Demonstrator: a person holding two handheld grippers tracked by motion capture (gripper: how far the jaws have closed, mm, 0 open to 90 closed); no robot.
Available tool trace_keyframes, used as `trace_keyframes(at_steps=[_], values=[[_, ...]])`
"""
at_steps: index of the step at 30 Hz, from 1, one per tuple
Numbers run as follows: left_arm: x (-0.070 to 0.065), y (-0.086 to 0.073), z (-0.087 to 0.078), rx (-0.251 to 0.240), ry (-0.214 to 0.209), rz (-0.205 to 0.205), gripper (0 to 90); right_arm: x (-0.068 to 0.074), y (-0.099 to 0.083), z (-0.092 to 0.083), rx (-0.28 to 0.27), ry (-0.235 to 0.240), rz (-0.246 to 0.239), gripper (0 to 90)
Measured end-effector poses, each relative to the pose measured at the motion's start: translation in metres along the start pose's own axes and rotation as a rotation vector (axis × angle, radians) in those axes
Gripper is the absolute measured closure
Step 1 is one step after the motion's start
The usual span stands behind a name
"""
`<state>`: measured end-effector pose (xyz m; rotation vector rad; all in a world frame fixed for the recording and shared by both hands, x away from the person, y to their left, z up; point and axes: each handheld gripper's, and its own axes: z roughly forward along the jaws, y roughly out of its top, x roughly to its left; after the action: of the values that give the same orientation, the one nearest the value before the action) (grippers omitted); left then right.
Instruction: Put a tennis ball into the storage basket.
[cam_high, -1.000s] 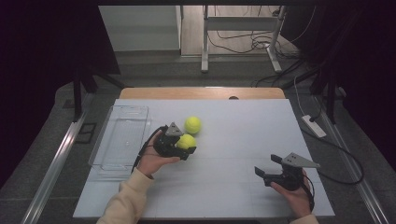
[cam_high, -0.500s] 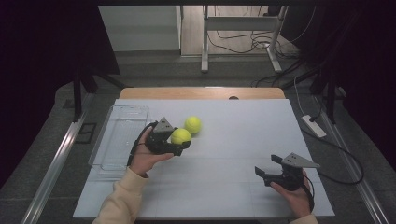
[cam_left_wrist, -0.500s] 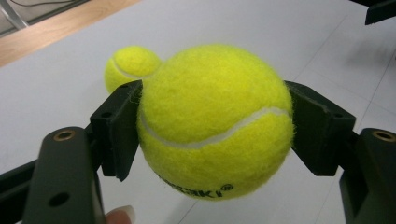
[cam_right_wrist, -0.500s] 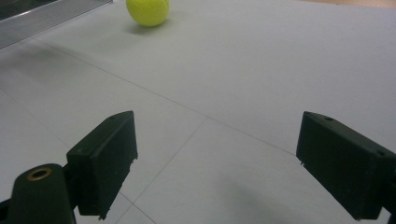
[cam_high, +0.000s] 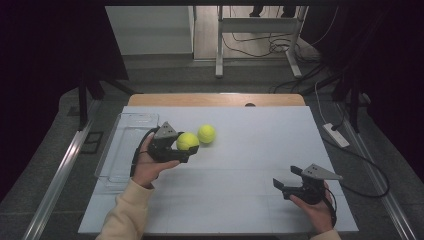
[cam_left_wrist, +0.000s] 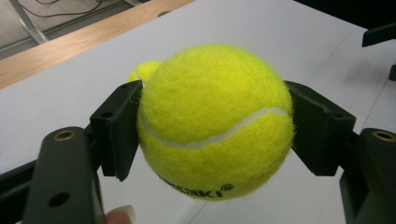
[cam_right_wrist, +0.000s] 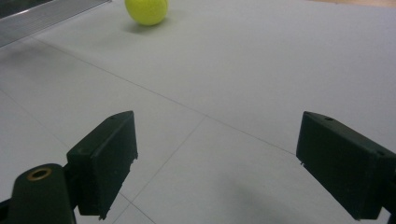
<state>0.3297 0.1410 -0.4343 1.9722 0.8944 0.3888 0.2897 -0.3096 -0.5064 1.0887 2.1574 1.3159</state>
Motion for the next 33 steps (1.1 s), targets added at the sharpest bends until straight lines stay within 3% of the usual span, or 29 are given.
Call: trace_keyframes(at_steps=[33], values=[[0.021,0.0,-0.028,-0.062,0.059,-0.059,26.9,-0.001,0.0,0.0,0.003,-0.002,0.003,12.5]])
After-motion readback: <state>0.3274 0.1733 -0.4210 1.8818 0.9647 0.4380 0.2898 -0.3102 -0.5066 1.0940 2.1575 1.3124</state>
